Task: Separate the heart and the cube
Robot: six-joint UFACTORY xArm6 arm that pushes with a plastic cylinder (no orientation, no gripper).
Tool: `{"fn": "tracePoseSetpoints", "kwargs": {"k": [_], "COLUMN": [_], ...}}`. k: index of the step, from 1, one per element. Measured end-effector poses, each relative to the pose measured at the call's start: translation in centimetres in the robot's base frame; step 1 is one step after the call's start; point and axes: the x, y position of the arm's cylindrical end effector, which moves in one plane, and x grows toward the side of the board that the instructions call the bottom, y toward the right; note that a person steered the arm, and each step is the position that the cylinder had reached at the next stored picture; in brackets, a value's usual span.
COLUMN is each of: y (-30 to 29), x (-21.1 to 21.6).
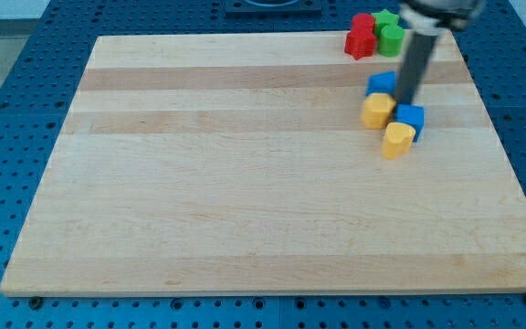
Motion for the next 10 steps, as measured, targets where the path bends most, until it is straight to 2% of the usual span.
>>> {"fn": "tracePoseSetpoints", "kwargs": {"k": [1, 2, 5, 6, 7, 8, 9, 10], "y": [-4.5, -3.7, 1.9, 1.7, 3.4, 4.9, 4.8, 4.6], "x": [0.2, 2.3, 2.0, 3.5, 7.2, 6.0, 2.6, 4.8]}}
